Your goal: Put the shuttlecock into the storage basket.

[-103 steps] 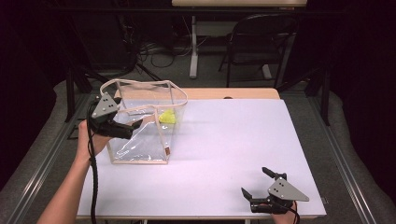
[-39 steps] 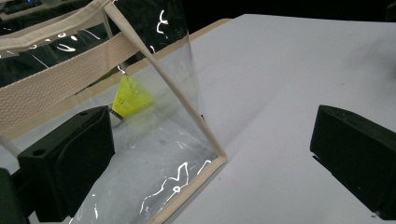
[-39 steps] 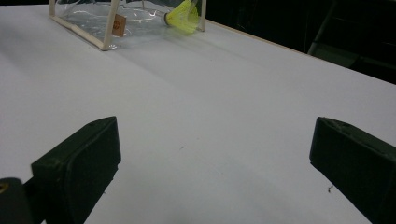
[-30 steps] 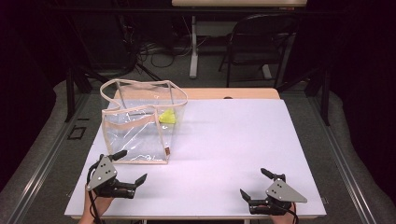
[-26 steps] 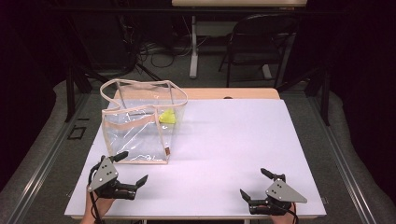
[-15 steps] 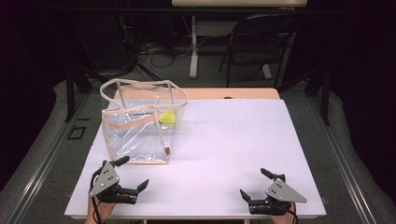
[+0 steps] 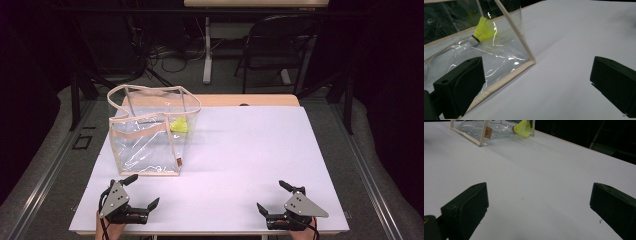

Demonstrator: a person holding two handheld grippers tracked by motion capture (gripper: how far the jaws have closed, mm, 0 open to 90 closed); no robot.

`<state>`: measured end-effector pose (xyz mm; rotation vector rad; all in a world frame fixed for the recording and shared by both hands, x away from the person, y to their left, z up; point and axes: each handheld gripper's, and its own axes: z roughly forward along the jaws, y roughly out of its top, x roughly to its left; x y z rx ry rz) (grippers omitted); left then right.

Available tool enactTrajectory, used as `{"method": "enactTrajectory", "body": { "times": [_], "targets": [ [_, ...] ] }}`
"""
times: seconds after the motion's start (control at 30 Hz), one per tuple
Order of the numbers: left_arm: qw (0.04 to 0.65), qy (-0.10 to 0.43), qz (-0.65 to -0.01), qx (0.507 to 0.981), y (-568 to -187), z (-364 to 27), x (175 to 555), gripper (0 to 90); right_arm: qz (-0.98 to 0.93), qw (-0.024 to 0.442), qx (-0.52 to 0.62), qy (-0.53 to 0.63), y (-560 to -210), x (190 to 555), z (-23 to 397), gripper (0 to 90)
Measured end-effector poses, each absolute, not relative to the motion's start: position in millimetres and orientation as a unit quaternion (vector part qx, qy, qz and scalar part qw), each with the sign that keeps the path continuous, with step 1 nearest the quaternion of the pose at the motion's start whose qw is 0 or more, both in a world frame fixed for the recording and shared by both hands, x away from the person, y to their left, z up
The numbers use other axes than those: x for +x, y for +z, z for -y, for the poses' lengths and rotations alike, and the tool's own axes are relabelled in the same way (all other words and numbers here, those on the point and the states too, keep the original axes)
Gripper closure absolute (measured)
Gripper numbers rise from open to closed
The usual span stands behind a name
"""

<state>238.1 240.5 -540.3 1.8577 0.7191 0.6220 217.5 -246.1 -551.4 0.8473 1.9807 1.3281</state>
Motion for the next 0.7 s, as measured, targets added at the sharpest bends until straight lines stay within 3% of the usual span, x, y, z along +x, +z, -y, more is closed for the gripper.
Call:
{"method": "enactTrajectory", "body": {
  "times": [0.7],
  "targets": [
    [0.482, 0.245, -0.314, 0.78, -551.9, -237.5, 237.7, 0.0, -0.748, 0.299, 0.317, 0.501, -551.4, 216.9, 245.3, 1.6]
  ]
}}
